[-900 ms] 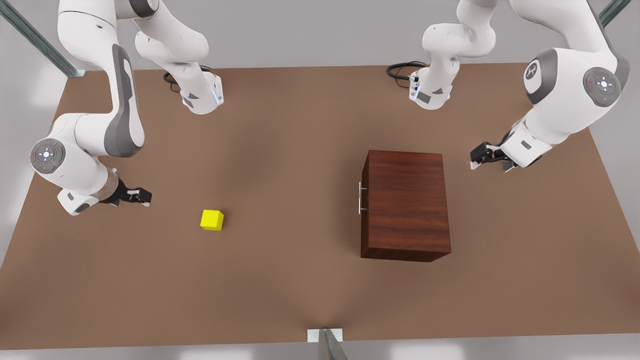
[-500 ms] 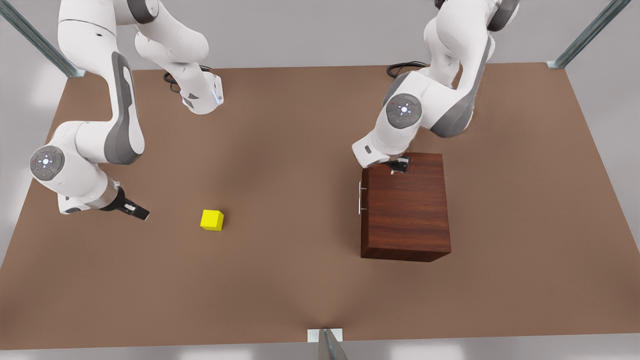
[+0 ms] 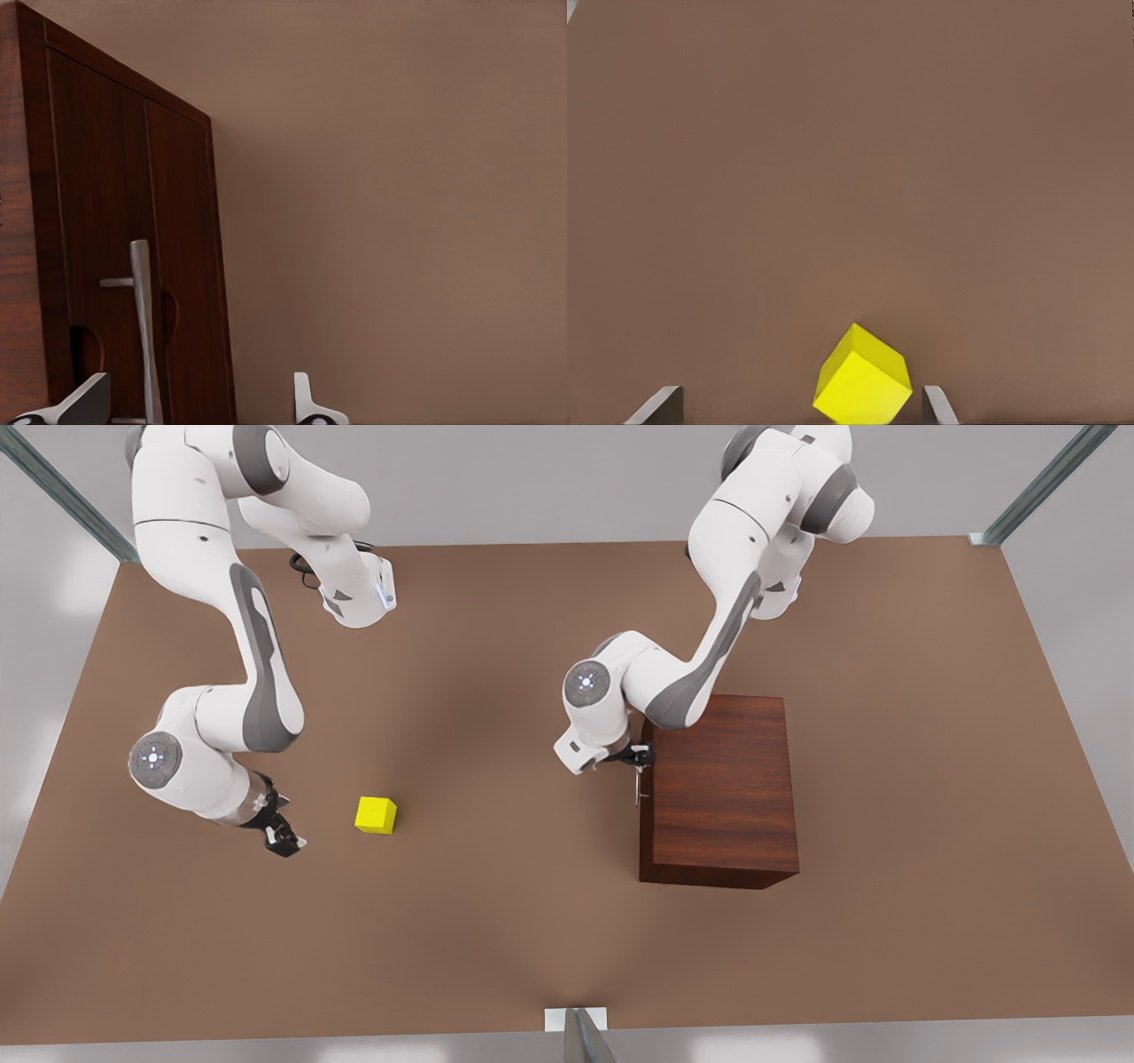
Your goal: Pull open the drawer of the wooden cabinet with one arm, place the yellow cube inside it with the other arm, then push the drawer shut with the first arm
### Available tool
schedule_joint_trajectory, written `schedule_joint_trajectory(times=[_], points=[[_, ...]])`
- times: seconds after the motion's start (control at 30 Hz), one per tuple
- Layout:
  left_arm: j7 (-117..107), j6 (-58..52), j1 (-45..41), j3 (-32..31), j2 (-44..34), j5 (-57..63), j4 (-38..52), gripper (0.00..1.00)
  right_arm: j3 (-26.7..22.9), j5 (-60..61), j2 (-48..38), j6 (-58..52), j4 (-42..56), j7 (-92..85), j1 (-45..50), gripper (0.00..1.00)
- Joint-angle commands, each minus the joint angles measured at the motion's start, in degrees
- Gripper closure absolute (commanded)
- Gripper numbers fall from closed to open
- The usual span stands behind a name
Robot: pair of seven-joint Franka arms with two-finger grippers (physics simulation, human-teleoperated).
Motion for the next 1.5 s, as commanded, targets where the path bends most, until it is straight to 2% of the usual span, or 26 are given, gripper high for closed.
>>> schedule_joint_trajectory(times=[0.0,0.3,0.6,1.47], points=[[-22.7,3.3,-0.1,0.0,0.1,2.4,-0.2,0.00,0.0,0.8,-0.1,4.3,-1.0,30.2,0.1,0.00],[-22.8,2.8,-1.0,0.0,2.3,8.9,-0.3,0.00,0.1,0.3,0.3,11.1,-6.5,35.2,3.2,0.00],[-22.9,3.2,-1.4,-0.1,4.3,10.0,0.2,0.00,0.0,0.3,0.0,18.7,-14.4,38.7,4.3,0.00],[-22.8,8.4,-5.1,-0.6,5.5,9.4,1.5,0.00,0.1,0.8,5.5,23.2,-18.1,42.1,7.0,0.00]])
